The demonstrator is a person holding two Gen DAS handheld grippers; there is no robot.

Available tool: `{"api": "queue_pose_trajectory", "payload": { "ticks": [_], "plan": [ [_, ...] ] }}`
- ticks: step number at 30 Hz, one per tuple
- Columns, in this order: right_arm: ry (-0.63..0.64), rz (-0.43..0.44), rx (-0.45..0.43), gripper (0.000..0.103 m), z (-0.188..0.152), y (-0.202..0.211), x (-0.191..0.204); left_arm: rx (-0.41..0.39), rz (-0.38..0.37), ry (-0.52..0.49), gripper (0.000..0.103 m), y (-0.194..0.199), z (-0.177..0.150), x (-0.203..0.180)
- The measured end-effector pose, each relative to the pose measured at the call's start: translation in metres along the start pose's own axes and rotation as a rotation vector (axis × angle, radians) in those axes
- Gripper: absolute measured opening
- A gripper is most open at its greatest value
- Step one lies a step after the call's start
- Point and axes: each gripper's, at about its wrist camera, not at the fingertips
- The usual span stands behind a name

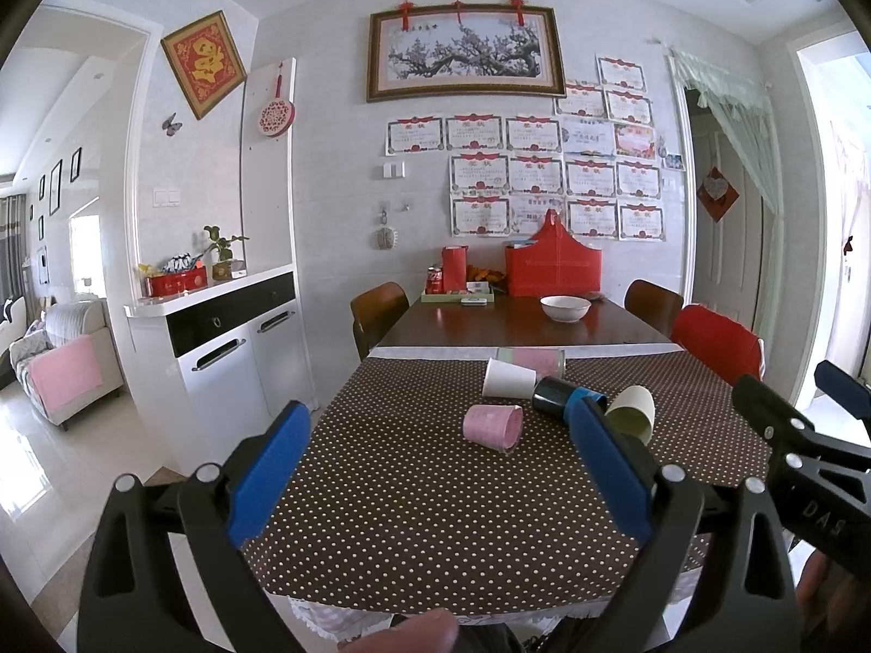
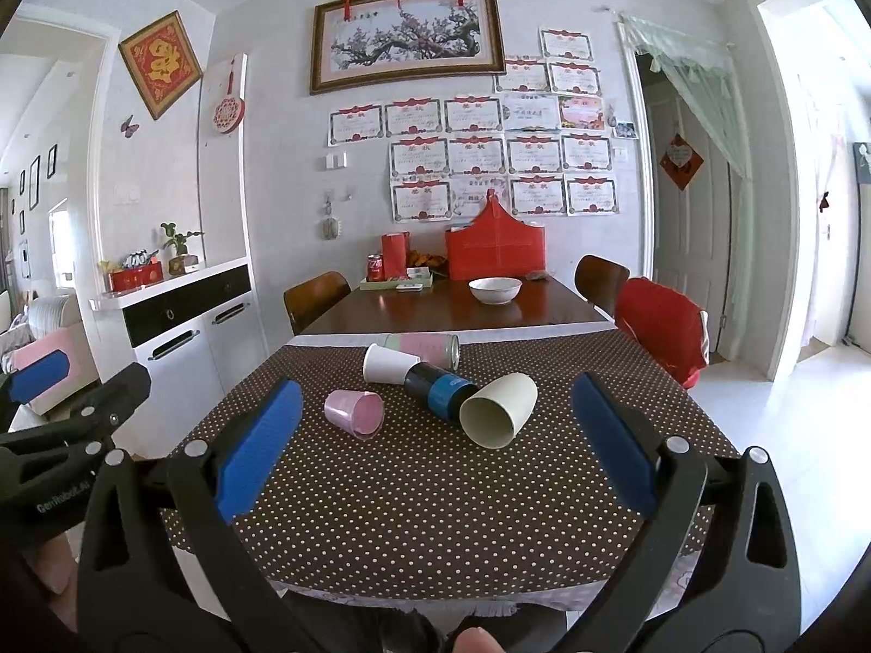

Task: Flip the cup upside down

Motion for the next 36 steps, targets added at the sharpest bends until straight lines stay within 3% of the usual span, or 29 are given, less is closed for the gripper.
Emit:
{"api": "queue_pose_trajectory", "payload": {
  "ticks": [24, 28, 36],
  "plan": [
    [0.005, 0.005, -0.003, 0.097, 0.007, -0.005, 0.010, -0.001, 0.000, 0.008, 0.095, 0.000, 0.004, -0.003],
    [0.012, 0.008, -0.002, 0.097, 0.004, -0.011, 0.011, 0.006, 0.002, -0.006, 0.095, -0.014, 0.003, -0.017],
    [0.034, 0.016, 0.031, 0.097, 0.001, -0.046, 0.007, 0.035, 0.019, -0.009, 0.095, -0.054, 0.002, -0.008]
  ]
}}
Point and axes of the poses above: each gripper's, at about its wrist camera, not at the fingertips, and y roughly against the way its jaws point, x to its left, z to its top, and after that the axes turned 3 degrees about -z, right-handed
